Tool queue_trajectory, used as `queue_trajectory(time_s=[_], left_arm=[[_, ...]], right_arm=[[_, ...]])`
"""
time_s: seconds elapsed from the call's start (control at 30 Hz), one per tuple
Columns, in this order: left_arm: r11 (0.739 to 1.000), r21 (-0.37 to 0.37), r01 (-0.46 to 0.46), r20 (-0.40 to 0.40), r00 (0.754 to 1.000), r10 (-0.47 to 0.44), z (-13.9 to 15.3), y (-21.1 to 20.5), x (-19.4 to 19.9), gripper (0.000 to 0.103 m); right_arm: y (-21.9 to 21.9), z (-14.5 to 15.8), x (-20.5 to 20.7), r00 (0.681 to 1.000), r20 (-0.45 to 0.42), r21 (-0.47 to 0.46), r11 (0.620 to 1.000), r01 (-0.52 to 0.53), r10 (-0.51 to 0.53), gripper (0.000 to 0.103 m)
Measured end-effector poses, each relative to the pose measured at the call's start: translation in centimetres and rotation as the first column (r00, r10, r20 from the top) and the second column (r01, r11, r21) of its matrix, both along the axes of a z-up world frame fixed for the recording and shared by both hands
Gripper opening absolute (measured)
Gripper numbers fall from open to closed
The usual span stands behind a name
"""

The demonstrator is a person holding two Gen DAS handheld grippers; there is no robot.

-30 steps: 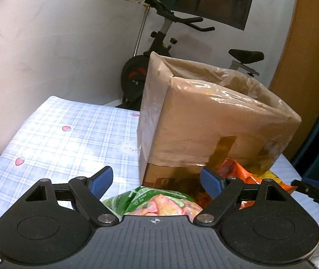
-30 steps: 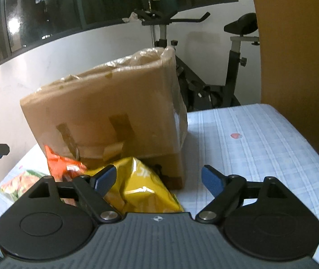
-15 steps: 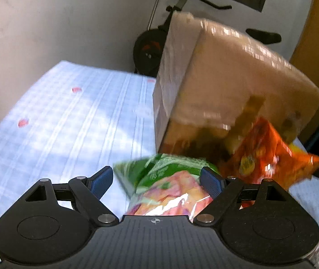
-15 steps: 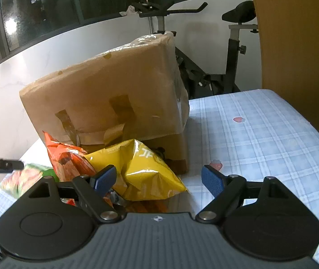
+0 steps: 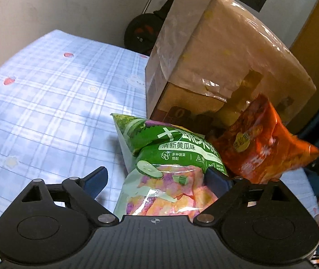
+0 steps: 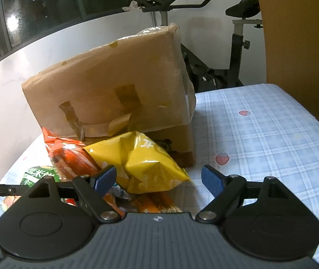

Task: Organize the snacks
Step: 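Move the left tool to the pale green bag while the right tool approaches the wafer bar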

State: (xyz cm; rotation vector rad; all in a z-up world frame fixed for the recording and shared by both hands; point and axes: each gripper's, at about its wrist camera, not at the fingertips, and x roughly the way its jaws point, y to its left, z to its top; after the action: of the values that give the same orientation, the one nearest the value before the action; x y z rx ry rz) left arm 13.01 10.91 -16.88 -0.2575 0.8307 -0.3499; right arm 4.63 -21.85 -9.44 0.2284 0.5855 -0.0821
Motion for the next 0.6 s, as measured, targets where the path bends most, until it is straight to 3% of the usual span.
queue_trajectory(time_s=[0.27, 0.47, 0.6], left_arm=[[0.997, -0.047, 0.063, -0.027, 0.998, -0.064, -0.7, -0.5, 0.5, 0.095], [0.996, -0.082, 0.031, -0.048, 0.998, -0.035, -1.6, -0.2, 0.9, 0.1], [0.993, -0.105, 0.057, -0.05, 0.997, -0.062, -2.0, -0.8, 1.1, 0.1]], right_arm=[[-0.3, -0.7, -0.2, 1.0, -0.023, 0.013, 1.0, 0.017, -0.016, 0.085], [-0.4, -1.3, -0.4, 0.999, -0.041, 0.024, 0.999, 0.025, -0.024, 0.085], [-0.4, -1.6, -0.4, 0.999, -0.048, 0.025, 0.999, 0.023, -0.021, 0.085]])
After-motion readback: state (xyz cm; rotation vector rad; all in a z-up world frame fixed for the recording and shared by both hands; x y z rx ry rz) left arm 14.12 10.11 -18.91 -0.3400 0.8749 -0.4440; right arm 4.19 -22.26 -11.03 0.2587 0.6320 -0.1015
